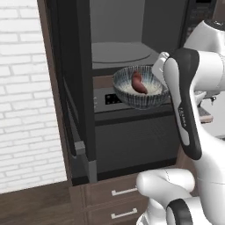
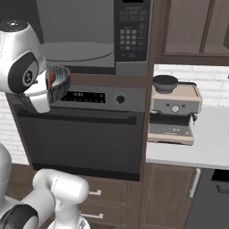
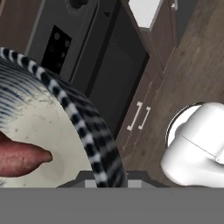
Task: Pick the potato from the sink and place it in the bowl. Then pick the bowl and place it in the microwave. Then close the microwave door and press the start button.
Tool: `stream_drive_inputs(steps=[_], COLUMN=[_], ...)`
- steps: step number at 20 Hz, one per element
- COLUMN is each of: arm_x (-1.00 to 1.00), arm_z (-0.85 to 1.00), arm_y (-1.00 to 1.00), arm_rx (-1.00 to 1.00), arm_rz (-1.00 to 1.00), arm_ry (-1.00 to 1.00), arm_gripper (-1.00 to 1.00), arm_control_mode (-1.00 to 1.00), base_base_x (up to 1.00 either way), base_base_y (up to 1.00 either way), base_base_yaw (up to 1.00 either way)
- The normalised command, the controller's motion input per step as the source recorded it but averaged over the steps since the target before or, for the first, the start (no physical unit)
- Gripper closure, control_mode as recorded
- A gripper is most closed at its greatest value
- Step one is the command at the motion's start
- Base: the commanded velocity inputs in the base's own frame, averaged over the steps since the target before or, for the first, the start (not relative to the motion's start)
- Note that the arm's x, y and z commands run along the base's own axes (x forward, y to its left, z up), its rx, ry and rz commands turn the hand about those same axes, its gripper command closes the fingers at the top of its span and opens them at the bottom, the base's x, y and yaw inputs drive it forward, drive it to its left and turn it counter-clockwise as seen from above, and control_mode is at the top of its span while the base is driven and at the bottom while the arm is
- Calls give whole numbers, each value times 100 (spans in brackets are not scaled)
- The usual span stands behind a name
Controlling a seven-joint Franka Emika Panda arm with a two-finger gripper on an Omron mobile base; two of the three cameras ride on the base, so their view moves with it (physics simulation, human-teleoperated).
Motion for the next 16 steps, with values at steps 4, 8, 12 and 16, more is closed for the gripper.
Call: stream_drive_inputs(steps=[4, 8, 12, 16], arm_x=[0, 8, 64, 98], arm_z=[0, 21, 100, 94], arm_y=[0, -2, -4, -5], arm_rx=[0, 0, 1, 3], arm_rz=[0, 0, -3, -8], arm_ry=[0, -8, -29, -22], arm_gripper=[100, 100, 100, 100], arm_control_mode=[100, -100, -100, -100], base_base_x=[10, 11, 0, 0], base_base_y=[-5, -9, 0, 0], base_base_yaw=[0, 0, 0, 0])
